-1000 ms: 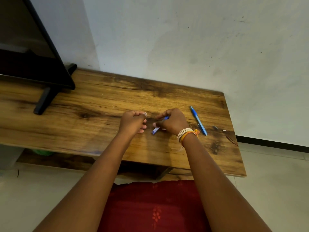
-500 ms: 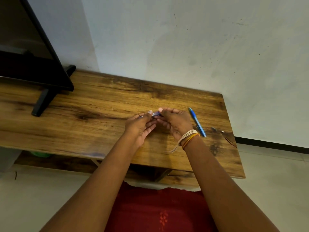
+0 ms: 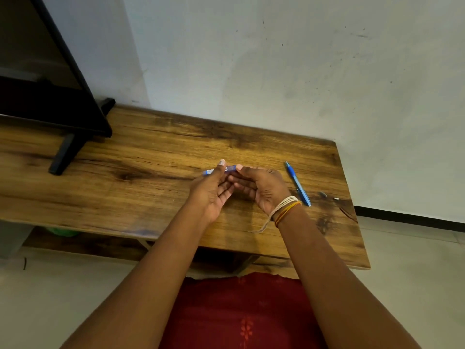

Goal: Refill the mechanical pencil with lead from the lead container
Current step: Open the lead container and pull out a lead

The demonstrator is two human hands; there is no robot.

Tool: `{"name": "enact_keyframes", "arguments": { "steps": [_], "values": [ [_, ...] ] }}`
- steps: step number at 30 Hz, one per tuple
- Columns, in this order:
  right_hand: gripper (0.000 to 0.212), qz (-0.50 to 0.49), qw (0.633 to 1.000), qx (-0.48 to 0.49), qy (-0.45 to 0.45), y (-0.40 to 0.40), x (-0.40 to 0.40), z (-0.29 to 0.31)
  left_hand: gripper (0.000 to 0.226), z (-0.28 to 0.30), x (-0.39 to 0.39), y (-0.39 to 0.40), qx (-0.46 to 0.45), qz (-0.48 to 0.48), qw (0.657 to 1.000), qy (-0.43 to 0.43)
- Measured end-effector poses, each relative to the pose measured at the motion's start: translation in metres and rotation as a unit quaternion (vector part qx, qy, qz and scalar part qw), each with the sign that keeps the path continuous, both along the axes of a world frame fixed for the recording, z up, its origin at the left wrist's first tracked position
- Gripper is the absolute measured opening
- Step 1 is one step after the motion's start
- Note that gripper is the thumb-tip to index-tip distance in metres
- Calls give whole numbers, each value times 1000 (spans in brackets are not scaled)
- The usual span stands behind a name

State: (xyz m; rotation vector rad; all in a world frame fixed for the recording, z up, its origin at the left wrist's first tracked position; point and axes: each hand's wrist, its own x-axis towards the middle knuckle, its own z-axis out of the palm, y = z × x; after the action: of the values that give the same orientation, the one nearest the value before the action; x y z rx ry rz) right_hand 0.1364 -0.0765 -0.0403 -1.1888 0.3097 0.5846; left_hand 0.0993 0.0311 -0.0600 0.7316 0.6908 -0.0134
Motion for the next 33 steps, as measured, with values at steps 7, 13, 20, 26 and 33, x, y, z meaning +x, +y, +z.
{"name": "enact_keyframes", "arguments": {
  "steps": [7,13,20,26,33],
  "values": [
    [35,3,999,-28,-18,0,0,0,30,-1,0,-4,7,18,1000,0],
    [15,7,999,-38,-19,3,1,-4,26,-1,-2,-1,10,-6,1000,5],
    [9,19,932,-329,-150,7,9,-23,29,-2,-3,8,43,14,999,14],
    [15,26,836,-484,-257,5,14,-36,30,-1,-5,16,54,-4,998,30],
    [23,11,763,-575,-296,19,19,-40,34,-2,-8,26,62,-18,997,44]
  ]
}}
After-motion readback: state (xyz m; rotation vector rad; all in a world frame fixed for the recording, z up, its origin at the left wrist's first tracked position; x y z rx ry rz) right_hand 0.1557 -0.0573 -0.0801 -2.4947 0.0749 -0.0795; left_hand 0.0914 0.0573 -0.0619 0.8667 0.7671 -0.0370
